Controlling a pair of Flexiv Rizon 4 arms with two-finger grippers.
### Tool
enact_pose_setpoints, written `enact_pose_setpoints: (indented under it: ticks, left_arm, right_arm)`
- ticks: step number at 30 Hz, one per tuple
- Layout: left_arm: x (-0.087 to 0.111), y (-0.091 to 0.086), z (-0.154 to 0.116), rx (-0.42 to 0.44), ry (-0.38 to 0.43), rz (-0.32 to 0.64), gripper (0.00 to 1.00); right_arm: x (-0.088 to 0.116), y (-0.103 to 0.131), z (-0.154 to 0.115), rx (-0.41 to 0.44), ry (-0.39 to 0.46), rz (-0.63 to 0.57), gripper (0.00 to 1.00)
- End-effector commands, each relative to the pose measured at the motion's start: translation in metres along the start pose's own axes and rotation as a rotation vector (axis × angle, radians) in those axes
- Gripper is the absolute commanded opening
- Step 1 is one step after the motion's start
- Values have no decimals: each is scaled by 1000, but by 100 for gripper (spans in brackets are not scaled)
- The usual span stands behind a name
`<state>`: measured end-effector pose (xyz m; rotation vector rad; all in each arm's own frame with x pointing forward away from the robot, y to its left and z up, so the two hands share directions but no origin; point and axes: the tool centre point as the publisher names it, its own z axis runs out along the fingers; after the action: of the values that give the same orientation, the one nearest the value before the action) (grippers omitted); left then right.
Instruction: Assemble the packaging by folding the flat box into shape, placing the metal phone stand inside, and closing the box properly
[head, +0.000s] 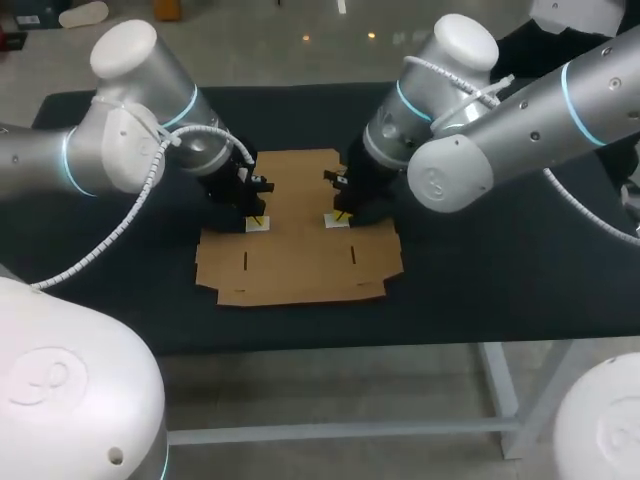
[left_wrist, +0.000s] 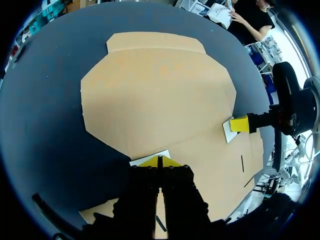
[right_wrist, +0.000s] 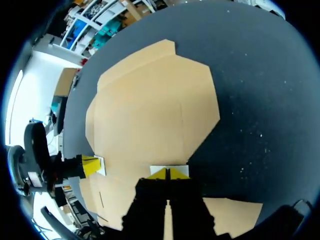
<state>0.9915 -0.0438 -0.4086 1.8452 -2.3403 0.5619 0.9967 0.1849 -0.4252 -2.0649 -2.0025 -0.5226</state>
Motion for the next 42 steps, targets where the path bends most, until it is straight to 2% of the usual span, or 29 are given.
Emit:
enact_pose_setpoints:
  ticks: [1,5,7,15,23,34,38,42]
  left_arm:
    - [2,-2,8,-7,-11,-4,0]
    - [2,1,0,8,-10,-11,0]
    - [1,2,-7,24,-7,-12,0]
    - [-11,2,-42,60,67,-39,0]
    - [-20,1,-66,57,118,-73,0]
    - [-23,10,-95,51,148,-115,0]
    - [-18,22,-107,59,147,-126,0]
    - [-12,38,-118,66,137,-136,0]
  right_arm:
    - [3,1,11,13,-16,4,0]
    - [0,0,-1,-11,37,1,0]
    - [-1,0,-12,-27,91,-11,0]
    - [-15,0,-47,-99,180,-4,0]
    - [-33,5,-63,-84,289,-18,0]
    - [-58,2,-95,-34,348,-33,0]
    - [-61,-5,-111,-32,355,-48,0]
    - [-61,-22,-131,-30,356,-63,0]
